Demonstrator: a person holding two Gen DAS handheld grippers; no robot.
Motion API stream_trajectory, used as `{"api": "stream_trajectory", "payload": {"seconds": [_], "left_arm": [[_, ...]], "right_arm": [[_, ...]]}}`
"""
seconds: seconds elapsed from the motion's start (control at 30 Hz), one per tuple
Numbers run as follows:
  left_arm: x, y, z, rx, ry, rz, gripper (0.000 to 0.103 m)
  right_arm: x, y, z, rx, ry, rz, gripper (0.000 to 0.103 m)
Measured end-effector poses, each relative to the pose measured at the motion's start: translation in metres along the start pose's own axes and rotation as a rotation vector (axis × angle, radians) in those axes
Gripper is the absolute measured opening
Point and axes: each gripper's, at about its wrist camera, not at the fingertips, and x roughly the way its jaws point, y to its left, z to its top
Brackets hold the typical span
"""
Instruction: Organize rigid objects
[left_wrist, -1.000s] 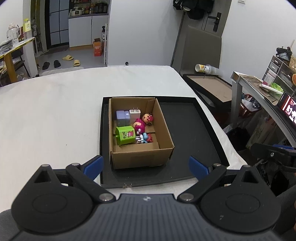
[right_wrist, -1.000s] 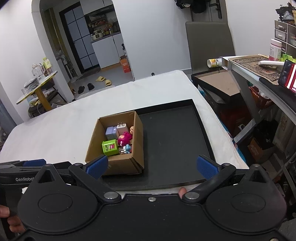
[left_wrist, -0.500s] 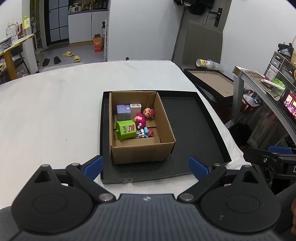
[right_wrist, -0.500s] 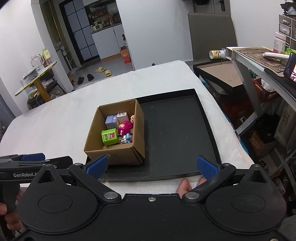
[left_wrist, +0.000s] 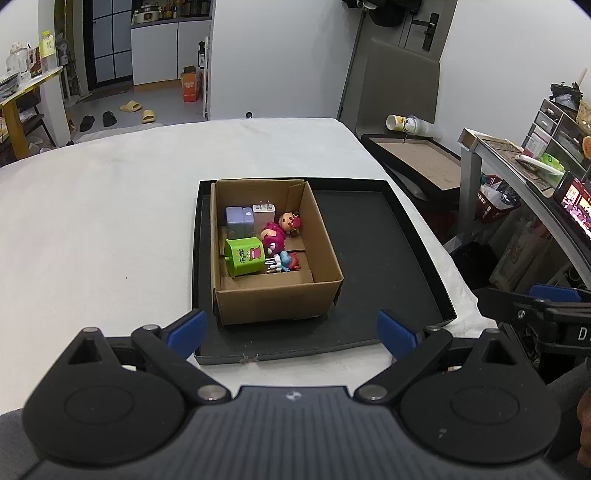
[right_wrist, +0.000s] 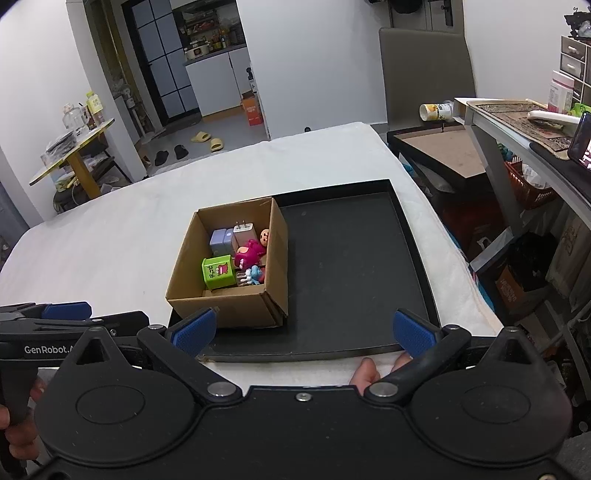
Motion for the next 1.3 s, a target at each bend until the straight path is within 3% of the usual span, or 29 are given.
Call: {"api": "stream_trajectory", "payload": {"seconds": [1.3], "left_arm": [[0.0029,0.0007,-0.0051,-0.011,0.014,-0.017,0.098]], "right_arm": [[0.004,0.0092,0.0002,-0.049,0.001,-0.014,0.103]]}}
